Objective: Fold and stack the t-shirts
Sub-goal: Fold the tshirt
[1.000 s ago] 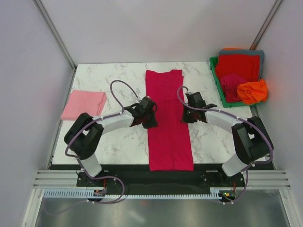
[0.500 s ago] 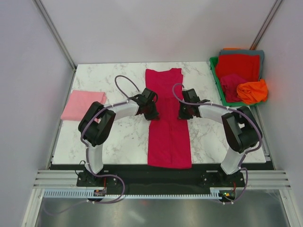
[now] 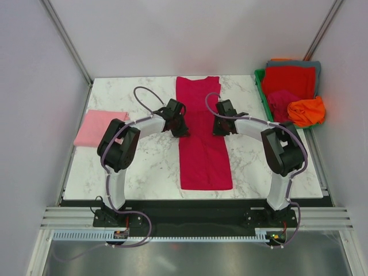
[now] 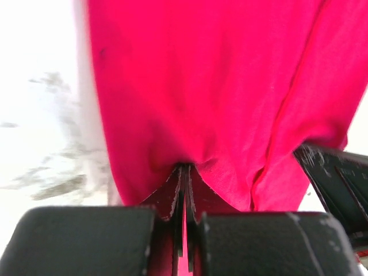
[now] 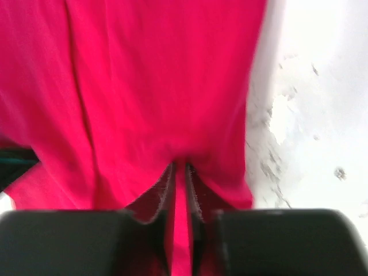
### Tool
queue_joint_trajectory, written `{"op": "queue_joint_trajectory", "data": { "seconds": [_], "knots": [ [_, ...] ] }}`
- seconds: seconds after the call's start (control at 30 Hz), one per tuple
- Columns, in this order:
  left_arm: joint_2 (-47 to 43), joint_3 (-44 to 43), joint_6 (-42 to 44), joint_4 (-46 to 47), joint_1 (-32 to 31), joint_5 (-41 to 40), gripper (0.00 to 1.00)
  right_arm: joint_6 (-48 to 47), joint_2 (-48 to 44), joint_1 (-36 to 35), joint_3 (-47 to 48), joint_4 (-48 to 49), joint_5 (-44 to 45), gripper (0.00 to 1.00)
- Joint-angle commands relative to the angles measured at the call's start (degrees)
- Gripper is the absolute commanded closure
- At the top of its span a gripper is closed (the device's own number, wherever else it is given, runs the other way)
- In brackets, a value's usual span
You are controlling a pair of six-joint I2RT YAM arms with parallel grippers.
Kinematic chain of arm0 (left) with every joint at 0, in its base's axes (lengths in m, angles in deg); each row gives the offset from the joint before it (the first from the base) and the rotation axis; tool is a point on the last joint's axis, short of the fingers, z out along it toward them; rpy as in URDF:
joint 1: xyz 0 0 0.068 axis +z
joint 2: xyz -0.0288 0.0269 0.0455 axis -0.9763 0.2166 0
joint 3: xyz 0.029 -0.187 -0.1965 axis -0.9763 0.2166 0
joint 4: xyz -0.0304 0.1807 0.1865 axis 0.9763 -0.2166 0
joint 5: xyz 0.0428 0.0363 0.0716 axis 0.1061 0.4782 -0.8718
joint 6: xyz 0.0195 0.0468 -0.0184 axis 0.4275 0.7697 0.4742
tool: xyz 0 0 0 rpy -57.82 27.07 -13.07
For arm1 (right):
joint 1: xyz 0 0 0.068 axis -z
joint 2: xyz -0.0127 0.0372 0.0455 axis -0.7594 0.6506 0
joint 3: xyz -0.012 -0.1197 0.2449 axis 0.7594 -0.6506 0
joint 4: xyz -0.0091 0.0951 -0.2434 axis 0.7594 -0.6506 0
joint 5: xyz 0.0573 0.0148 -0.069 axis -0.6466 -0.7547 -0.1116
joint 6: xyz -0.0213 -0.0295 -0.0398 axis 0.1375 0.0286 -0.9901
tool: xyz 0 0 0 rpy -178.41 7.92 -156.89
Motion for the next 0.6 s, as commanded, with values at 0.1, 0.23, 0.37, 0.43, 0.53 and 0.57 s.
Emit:
{"op": "queue_joint_trajectory", "data": {
  "seconds": [0.1,0.23,0.37,0.43,0.53,0.57],
  "knots": [
    [-9.2,7.9,5.0,-3.5,-0.8,-3.4,0.97,-1.1,-13.2,-1.0,-8.3,-1.4,1.5,0.55],
    [-18.5,15.6,4.0,-3.5,-5.3,-5.3,0.79,-1.6,-24.4,-2.6,-15.6,-3.8,1.8,0.52],
    [-26.8,24.3,0.4,-3.6,-9.4,-5.7,0.73,0.1,-33.1,-3.1,-25.7,-6.4,0.1,0.53],
    [-31.8,29.1,-1.0,-3.7,-11.6,-6.6,0.66,1.8,-38.3,-4.1,-28.8,-8.3,-0.2,0.54],
    [-37.5,34.5,-4.6,-4.4,-16.0,-6.8,0.54,4.8,-43.6,-6.7,-33.5,-10.9,-0.3,0.51],
    [-38.8,35.8,-5.3,-4.5,-16.5,-6.8,0.51,5.6,-44.4,-7.6,-34.9,-11.7,-0.4,0.51]
  ]
}}
